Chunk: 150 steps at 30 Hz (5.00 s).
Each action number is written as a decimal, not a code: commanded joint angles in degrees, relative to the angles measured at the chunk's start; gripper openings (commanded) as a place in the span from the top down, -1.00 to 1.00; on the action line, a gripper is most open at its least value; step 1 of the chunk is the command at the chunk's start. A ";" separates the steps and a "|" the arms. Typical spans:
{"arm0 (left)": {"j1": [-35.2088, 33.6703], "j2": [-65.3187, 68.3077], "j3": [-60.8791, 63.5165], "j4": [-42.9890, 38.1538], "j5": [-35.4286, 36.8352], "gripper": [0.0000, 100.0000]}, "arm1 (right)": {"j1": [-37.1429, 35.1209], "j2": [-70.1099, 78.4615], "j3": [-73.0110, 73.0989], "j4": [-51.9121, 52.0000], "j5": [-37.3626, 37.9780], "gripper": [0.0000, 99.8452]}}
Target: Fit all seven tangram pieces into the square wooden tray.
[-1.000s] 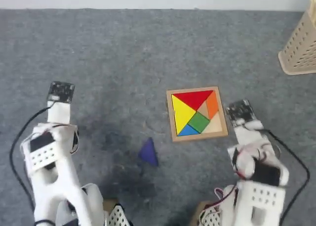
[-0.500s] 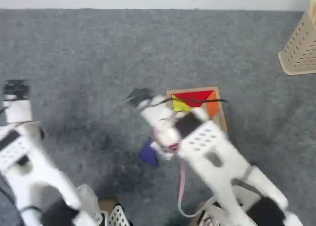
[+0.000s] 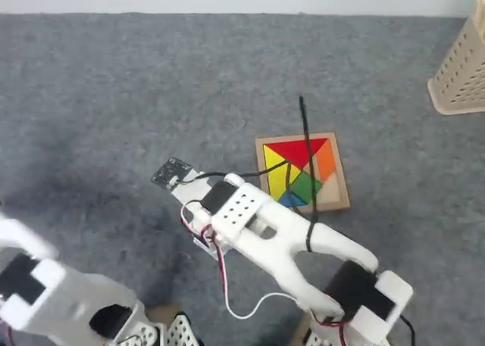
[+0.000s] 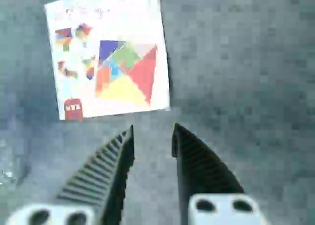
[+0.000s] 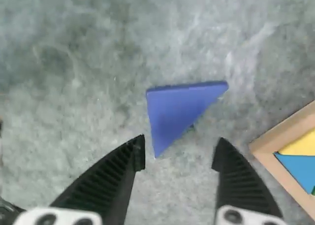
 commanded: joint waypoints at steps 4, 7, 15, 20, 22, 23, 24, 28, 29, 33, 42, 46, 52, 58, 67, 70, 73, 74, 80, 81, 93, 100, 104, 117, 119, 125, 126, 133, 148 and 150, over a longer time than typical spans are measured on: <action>-0.26 1.23 -4.62 0.97 -0.44 0.75 | -2.86 -0.04 -7.12 -1.10 -9.41 0.50; -0.18 1.14 -4.62 0.97 -0.44 0.75 | -4.53 0.13 -7.82 -1.10 -14.68 0.50; -0.26 1.14 -4.62 1.85 -0.44 0.75 | -4.70 8.84 -10.37 -4.00 -16.79 0.50; -0.09 1.05 -4.62 2.29 -0.44 0.75 | -4.44 12.97 -14.42 -1.01 -19.34 0.50; 0.00 1.05 -4.62 2.29 -0.44 0.75 | -4.44 14.11 -14.95 -0.84 -19.34 0.50; 0.00 1.05 -4.62 2.29 -0.44 0.75 | -4.44 14.64 -14.95 -0.84 -19.34 0.50; 0.00 1.05 -4.62 2.29 -0.44 0.75 | -4.18 15.16 -14.95 -0.92 -19.34 0.50; -0.18 1.05 -4.62 2.11 -0.44 0.75 | -1.01 16.13 -14.77 -0.48 -19.34 0.50; -0.18 1.05 -4.62 2.11 -0.44 0.75 | 0.13 16.13 -14.95 0.40 -19.43 0.50; 0.09 1.05 -4.62 2.11 -0.44 0.75 | 3.47 16.04 -14.68 1.63 -19.25 0.50; 0.00 1.05 -4.62 2.20 -0.44 0.75 | 6.02 16.48 -14.68 1.27 -19.16 0.65; 0.18 1.05 -4.62 2.29 -0.44 0.75 | 8.57 16.31 -14.77 1.10 -16.62 0.78; 0.26 1.05 -4.62 2.29 -0.44 0.75 | 11.47 15.96 -15.03 1.27 -15.74 0.96; 1.49 0.53 -5.58 6.86 -0.44 0.75 | 14.81 15.52 -16.00 1.63 -10.64 0.99; 11.25 -13.19 -0.04 18.81 -0.44 0.75 | 20.88 -5.05 -15.56 7.69 -5.98 0.99; 17.41 -22.59 8.22 19.78 2.02 0.75 | 25.80 -13.67 -13.98 10.59 -1.93 0.99; 25.58 -34.46 20.18 18.99 2.81 0.75 | 32.48 -20.18 -9.67 10.86 -0.88 0.99; 28.31 -38.42 24.31 17.85 2.90 0.75 | 34.59 -21.58 -8.00 10.77 -0.88 0.99; 38.24 -58.37 43.74 10.46 8.26 0.75 | 45.67 -24.57 6.77 1.27 -1.49 0.99; 39.21 -60.22 45.67 10.37 8.26 0.75 | 46.81 -24.40 9.23 -0.92 -2.99 0.99; 47.03 -62.95 63.43 -5.10 8.26 0.75 | 48.40 -24.40 21.54 -20.00 -17.32 0.99; 49.58 -63.03 67.30 -9.32 8.09 0.75 | 48.57 -24.31 21.54 -24.31 -22.42 0.99; 49.67 -63.03 67.30 -9.41 8.09 0.75 | 48.57 -24.22 21.63 -24.40 -23.38 0.99; 49.67 -63.03 67.47 -9.41 8.09 0.75 | 49.19 -14.99 20.40 -28.79 -23.65 0.99; 49.67 -63.03 67.47 -9.41 8.09 0.75 | 50.15 -14.64 20.22 -28.79 -23.65 0.99; 49.67 -63.03 67.47 -9.41 8.09 0.75 | 50.68 -14.29 20.22 -27.91 -23.30 0.86; 49.67 -63.03 67.47 -9.41 8.09 0.75 | 50.68 -14.29 20.13 -27.30 -23.30 0.80; 49.67 -63.03 67.47 -9.41 8.09 0.75 | 50.77 -14.29 20.04 -26.77 -23.30 0.71; 49.67 -63.03 67.47 -9.41 8.09 0.75 | 54.02 -22.02 19.25 -20.62 -22.33 0.71; 49.67 -63.03 67.47 -9.41 8.09 0.75 | 53.23 -22.11 20.48 -21.23 -19.96 0.72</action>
